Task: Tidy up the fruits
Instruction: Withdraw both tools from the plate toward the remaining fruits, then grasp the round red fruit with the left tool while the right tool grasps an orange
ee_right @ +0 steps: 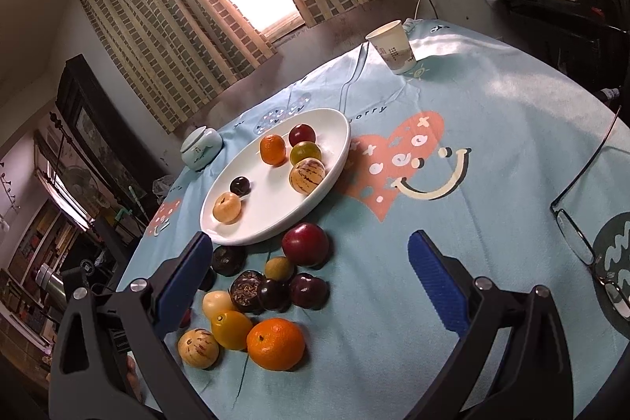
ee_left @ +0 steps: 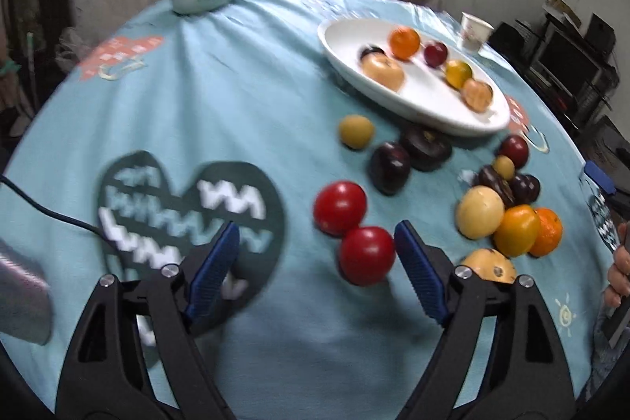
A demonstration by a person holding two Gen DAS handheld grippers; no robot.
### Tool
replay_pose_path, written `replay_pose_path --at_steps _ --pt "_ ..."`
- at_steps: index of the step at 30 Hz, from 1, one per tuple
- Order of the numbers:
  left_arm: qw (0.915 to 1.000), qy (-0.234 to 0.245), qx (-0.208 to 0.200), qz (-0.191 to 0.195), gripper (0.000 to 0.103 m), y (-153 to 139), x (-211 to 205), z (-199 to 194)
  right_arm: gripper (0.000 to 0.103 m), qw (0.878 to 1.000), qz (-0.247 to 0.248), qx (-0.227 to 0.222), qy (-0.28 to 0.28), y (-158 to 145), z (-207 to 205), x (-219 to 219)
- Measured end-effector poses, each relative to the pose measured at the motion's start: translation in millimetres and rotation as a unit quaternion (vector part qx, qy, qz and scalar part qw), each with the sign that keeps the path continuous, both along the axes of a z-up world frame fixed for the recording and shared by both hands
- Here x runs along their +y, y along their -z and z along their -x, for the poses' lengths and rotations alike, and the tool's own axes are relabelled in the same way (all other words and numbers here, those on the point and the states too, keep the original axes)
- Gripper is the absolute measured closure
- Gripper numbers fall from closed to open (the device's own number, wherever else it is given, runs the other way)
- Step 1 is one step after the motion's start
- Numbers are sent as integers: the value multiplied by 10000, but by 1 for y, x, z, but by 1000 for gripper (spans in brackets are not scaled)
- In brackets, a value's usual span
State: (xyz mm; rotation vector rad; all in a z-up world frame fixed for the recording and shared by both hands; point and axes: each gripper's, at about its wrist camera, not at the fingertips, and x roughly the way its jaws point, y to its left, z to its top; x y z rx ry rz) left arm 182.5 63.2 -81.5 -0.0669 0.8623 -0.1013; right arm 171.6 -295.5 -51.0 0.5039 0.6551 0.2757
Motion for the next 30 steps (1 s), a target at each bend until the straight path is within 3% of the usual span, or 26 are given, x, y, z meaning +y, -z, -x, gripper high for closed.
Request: replay_pose_path --at_steps 4,11,15,19,20,30 --pt "9994 -255 -245 -13 20 -8 20 16 3 10000 -15 21 -3 0 1 0" --pt "9994 190 -269 -138 22 -8 8 24 3 10000 -7 -1 -14 0 1 0" --pt "9987 418 -258 -131 33 -7 -3 25 3 10000 11 22 -34 0 2 1" --pt "9979 630 -110 -110 54 -3 -11 21 3 10000 14 29 -34 0 1 2" --pt "9976 686 -58 -83 64 -2 -13 20 3 10000 21 26 -31 0 1 2" --pt "9971 662 344 126 66 10 -10 9 3 9999 82 68 -83 2 0 7"
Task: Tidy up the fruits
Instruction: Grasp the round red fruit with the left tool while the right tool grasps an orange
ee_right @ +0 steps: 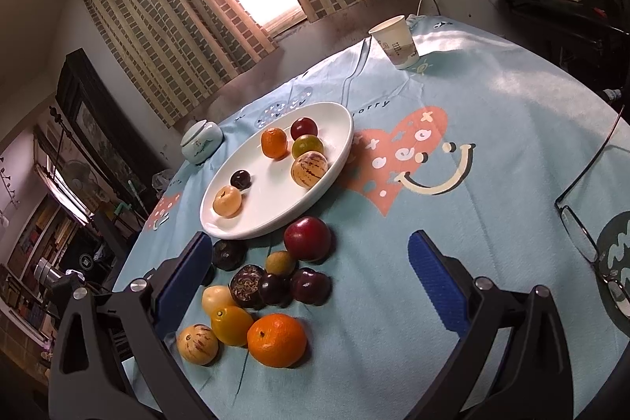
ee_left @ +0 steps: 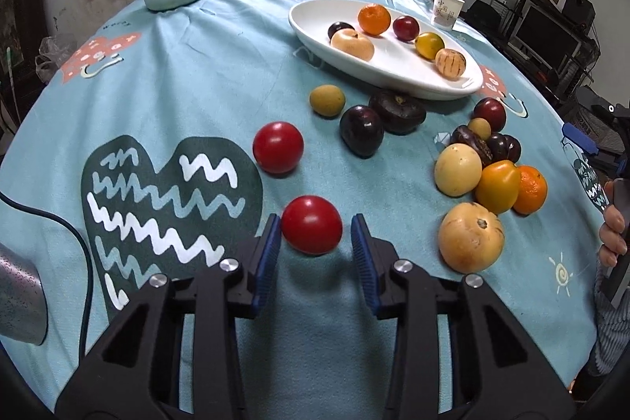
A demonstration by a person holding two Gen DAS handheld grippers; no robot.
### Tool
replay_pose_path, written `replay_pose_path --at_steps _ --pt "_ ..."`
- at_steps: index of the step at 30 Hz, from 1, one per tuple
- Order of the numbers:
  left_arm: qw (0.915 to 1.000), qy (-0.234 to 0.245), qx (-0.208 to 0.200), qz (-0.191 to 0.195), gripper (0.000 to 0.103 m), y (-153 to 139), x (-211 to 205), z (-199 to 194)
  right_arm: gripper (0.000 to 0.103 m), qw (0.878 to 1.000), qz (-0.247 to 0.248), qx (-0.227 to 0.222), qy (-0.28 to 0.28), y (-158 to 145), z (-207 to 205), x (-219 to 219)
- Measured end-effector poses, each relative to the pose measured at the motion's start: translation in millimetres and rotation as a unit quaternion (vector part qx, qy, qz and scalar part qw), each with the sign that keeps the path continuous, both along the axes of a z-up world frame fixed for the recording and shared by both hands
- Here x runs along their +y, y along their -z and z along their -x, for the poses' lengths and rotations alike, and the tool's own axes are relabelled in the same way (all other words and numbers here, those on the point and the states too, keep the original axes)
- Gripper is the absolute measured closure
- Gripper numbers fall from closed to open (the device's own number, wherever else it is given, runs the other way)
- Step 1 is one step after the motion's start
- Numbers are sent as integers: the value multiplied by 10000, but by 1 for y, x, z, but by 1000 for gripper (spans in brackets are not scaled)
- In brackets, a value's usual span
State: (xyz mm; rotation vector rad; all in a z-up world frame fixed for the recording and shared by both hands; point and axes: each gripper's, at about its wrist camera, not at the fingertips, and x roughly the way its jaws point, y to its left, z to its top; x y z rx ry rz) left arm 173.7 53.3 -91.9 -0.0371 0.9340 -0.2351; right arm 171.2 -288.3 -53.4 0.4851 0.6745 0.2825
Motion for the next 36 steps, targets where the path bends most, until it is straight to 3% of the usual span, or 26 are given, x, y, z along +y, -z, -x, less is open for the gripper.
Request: replay_pose_path --at_steps 8,16,22,24,28,30,36 --pt "9993 -46 76 351 72 2 7 -3 3 10000 55 72 1 2 -3 2" --pt "9961 -661 -480 344 72 -13 28 7 3 9996 252 24 -144 1 4 12" --pt "9951 -722 -600 325 72 -17 34 8 4 9923 1092 189 -561 8 28 43" --pt "9953 -662 -625 318 72 -17 33 9 8 9828 1661 354 -727 15 34 62" --pt "9953 -621 -649 370 72 -18 33 11 17 9713 2167 331 -921 18 36 83" --pt "9953 -594 -662 383 72 -18 33 11 30 9663 2288 473 -1077 23 32 90" --pt "9955 -519 -689 395 72 -19 30 13 40 9627 2301 691 -1246 32 24 96"
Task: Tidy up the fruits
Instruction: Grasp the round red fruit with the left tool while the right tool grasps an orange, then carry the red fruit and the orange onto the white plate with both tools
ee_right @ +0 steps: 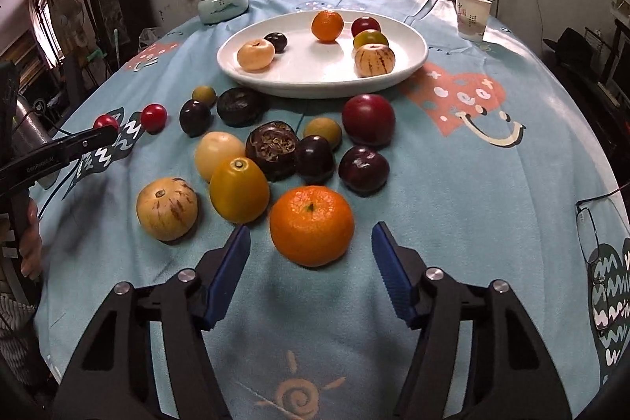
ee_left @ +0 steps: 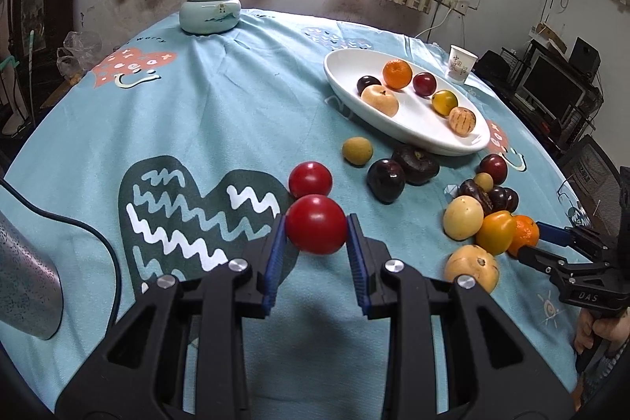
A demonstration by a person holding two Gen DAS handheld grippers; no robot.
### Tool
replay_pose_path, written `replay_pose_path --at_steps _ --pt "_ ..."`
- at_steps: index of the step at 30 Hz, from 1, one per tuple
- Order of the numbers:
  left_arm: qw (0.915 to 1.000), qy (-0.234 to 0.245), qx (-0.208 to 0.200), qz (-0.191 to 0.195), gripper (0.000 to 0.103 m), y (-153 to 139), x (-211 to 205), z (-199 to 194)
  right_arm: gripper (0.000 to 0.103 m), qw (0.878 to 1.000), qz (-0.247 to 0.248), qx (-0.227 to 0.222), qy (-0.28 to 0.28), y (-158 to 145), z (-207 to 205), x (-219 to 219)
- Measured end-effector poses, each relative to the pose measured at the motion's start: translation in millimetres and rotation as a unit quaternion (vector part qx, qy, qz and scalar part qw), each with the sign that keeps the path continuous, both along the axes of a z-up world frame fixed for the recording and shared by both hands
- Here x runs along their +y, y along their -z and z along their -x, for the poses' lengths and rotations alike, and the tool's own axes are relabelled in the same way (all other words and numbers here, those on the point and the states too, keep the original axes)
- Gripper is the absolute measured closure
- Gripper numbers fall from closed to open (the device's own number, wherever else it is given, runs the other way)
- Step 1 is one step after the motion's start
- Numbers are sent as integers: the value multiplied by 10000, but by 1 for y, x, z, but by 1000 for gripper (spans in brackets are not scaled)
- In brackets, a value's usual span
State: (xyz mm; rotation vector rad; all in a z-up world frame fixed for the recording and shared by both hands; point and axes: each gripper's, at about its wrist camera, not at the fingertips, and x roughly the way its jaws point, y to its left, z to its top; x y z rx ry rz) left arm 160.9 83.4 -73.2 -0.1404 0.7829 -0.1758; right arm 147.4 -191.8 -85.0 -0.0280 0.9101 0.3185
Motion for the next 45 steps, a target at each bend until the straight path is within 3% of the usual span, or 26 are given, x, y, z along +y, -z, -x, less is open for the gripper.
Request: replay_pose_path --at_steps 2,9,12,16,21,26,29,35,38,41,45 --pt "10000 18 2 3 72 0 0 0 47 9999 -33 68 72 1 -3 -1" --pt "10000 77 29 22 72 1 -2 -1 48 9994 -203 264 85 6 -10 -3" --pt "9998 125 140 72 72 4 -2 -4 56 9989 -300 360 -21 7 -12 -1" --pt "9996 117 226 139 72 6 0 -6 59 9987 -358 354 -33 7 -11 -2" --pt "9996 110 189 164 72 5 1 -5 59 9961 -826 259 146 4 -6 -19" --pt "9997 174 -141 86 72 -10 -3 9 59 9869 -1580 -144 302 -12 16 -49" --pt "9992 232 -317 52 72 -33 -4 14 59 9832 -1688 -532 454 -39 24 -67" --pt "9946 196 -1013 -121 72 -118 -15 -8 59 9676 -1498 -1938 615 -147 21 -85" --pt "9920 230 -1224 -182 72 -150 -28 -34 59 9569 -1488 -2435 536 -190 7 -78" --pt "9920 330 -1198 -218 72 -159 -45 -68 59 9514 -1464 -2684 383 -210 -13 -62" --pt "9945 341 -974 -182 72 -144 -64 -118 59 9544 -1480 -2589 165 -203 -51 -43"
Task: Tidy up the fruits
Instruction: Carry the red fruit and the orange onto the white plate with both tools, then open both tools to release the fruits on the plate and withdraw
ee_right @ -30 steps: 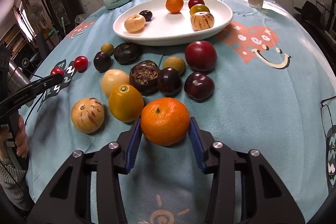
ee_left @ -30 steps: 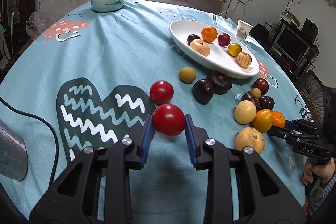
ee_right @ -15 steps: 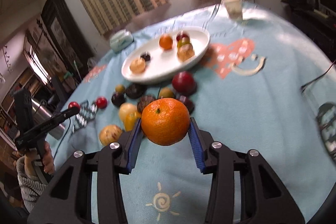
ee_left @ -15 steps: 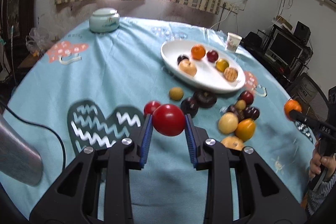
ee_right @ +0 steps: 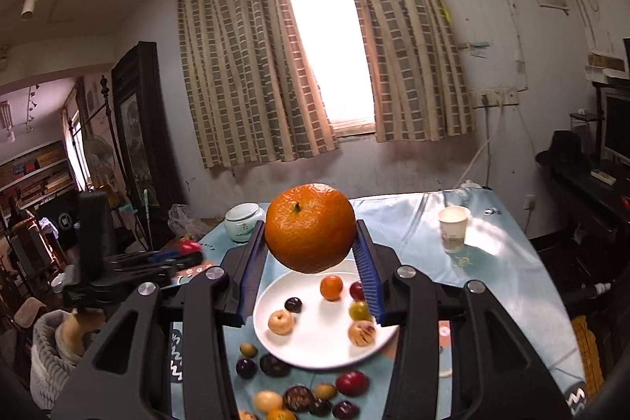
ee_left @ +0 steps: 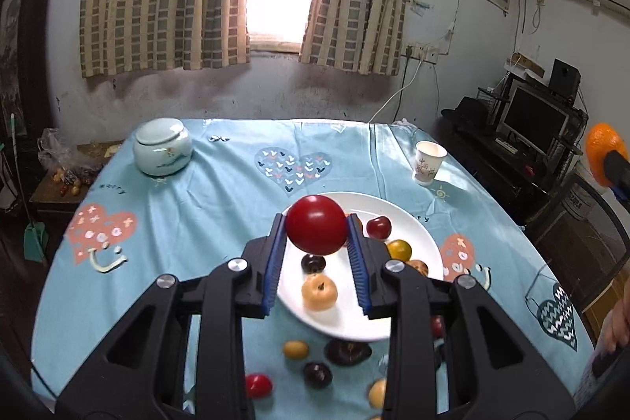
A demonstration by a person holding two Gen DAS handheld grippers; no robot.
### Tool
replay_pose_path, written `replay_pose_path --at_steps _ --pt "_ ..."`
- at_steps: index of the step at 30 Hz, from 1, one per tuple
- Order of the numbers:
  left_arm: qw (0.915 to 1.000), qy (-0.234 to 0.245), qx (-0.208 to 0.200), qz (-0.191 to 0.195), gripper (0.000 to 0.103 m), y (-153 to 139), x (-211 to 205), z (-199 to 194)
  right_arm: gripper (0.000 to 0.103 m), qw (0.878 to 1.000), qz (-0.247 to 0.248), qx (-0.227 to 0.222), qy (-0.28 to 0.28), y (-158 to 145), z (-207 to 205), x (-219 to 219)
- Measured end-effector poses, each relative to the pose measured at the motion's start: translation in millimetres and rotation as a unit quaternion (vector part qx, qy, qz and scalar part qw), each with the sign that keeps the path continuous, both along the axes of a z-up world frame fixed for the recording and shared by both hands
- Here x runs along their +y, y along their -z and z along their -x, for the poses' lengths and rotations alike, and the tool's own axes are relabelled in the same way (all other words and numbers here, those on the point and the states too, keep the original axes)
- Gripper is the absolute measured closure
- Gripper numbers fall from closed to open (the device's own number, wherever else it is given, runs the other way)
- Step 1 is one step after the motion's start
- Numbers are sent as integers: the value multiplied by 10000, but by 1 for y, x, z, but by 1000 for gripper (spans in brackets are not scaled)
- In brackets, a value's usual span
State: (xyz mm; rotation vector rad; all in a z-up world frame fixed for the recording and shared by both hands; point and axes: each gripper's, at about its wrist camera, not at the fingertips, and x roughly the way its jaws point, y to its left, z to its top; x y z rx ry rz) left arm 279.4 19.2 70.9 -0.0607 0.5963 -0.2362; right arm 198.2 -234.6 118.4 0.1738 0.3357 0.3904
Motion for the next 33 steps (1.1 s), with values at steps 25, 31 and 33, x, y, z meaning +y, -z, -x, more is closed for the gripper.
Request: replay_pose_path --at_steps 25,31,33 --pt "9868 315 1585 -45 72 141 -26 -155 59 9671 915 2312 -536 172 -117 70" --pt "9854 308 1672 -95 72 147 -27 -158 59 9630 1007 2441 -544 182 -121 73" --pt "9852 314 1683 -103 70 148 -28 -159 58 9607 1063 2501 -558 185 -122 75"
